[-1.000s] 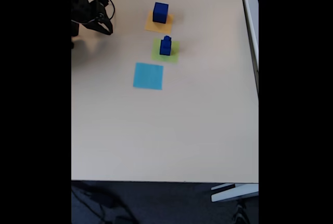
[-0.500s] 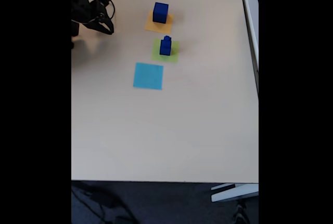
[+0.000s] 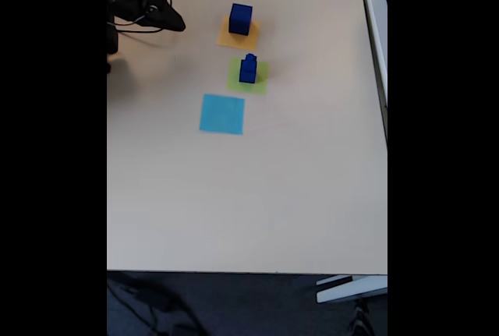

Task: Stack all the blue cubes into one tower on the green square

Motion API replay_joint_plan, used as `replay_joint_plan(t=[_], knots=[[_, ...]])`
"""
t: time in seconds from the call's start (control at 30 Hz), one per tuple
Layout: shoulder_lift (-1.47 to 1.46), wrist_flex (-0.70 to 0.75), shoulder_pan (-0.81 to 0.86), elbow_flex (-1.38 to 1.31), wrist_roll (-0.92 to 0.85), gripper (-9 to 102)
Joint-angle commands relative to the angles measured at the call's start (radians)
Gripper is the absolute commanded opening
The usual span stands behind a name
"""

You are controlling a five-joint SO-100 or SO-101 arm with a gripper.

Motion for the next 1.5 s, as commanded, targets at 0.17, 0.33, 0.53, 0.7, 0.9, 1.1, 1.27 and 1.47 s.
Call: replay_joint_plan(t=[0.17, 0.33, 0.53, 0.7, 0.9, 1.1, 1.27, 1.47], knots=[[0.026, -0.067, -0.009, -0.196, 0.149, 0], [-0.048, -0.086, -0.008, -0.272, 0.210, 0], [-0.439, -0.087, 0.018, -0.531, 0.348, 0], [-0.537, -0.146, 0.040, -0.554, 0.456, 0], [-0.565, -0.175, 0.075, -0.557, 0.543, 0], [-0.655, -0.167, 0.152, -0.640, 0.684, 0], [-0.721, -0.130, 0.202, -0.707, 0.801, 0], [-0.752, -0.083, 0.224, -0.689, 0.966, 0]])
